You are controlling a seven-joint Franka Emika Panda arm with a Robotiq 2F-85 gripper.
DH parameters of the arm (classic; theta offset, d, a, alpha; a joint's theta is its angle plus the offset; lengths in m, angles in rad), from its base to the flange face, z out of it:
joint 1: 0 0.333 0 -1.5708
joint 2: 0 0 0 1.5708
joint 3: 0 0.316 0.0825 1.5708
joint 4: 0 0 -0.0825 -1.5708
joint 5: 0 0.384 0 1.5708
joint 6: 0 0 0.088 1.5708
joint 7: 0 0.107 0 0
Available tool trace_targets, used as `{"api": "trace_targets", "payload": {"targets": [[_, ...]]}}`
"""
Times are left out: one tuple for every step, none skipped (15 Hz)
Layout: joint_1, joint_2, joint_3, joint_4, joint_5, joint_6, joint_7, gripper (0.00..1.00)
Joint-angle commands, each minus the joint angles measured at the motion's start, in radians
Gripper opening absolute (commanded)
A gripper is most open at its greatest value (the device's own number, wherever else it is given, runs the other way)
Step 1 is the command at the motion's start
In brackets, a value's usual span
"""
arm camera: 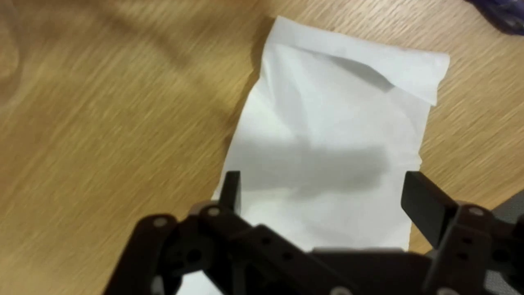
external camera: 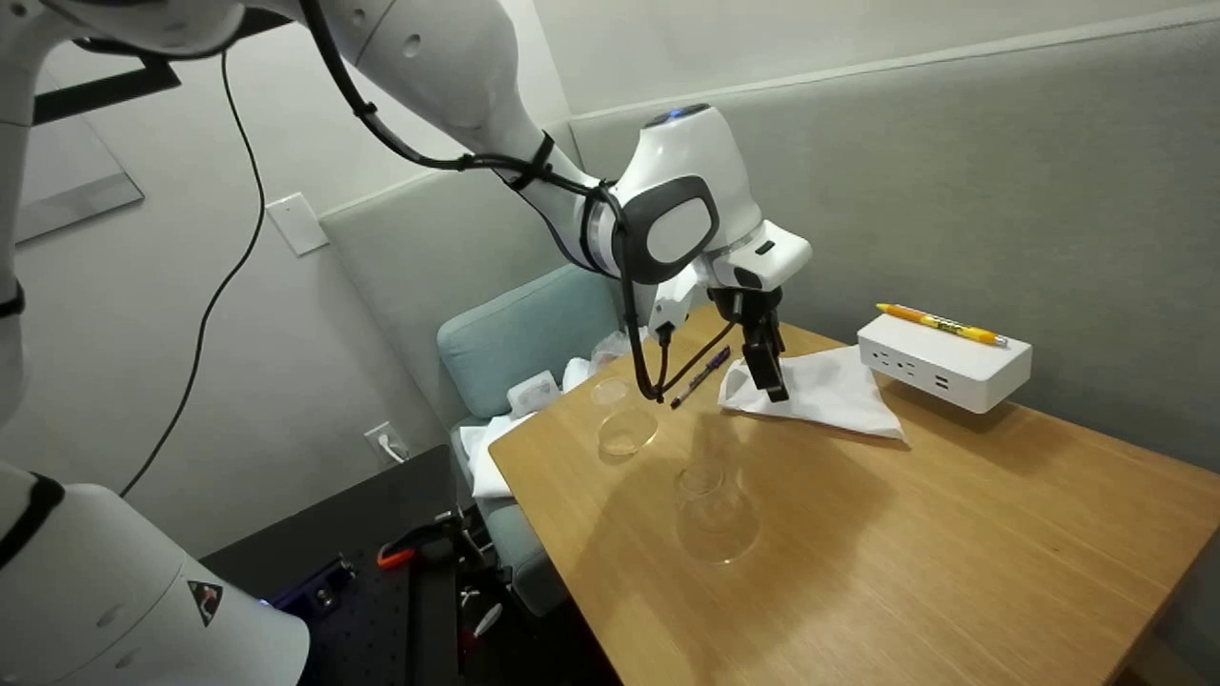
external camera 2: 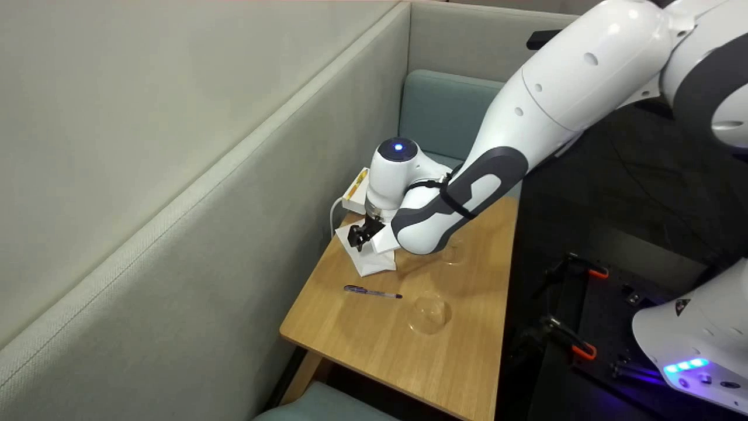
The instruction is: Use the white cloth to wipe the table
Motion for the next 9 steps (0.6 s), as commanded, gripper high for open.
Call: {"api": "trace_targets", "payload": {"targets": [[0.032,0.067,-0.031,0.087,0.047,-0.031,0.011,0.95],[0.035,0.079,-0.035,0.099,0.054,-0.03,0.011,0.74],[0.039,0.089,-0.038,0.109,0.06,-0.031,0.011,0.71],[0.042,0.097,-0.041,0.118,0.063,-0.032,0.011,0.69],[0.044,0.104,-0.044,0.126,0.066,-0.033,0.012,0.63],[0.046,0.108,-0.046,0.132,0.068,-0.035,0.012,0.53],[0.049,0.107,-0.051,0.135,0.068,-0.036,0.013,0.46],[0.051,0.104,-0.054,0.136,0.068,-0.037,0.013,0.39],[0.055,0.101,-0.06,0.136,0.067,-0.04,0.014,0.31]]}}
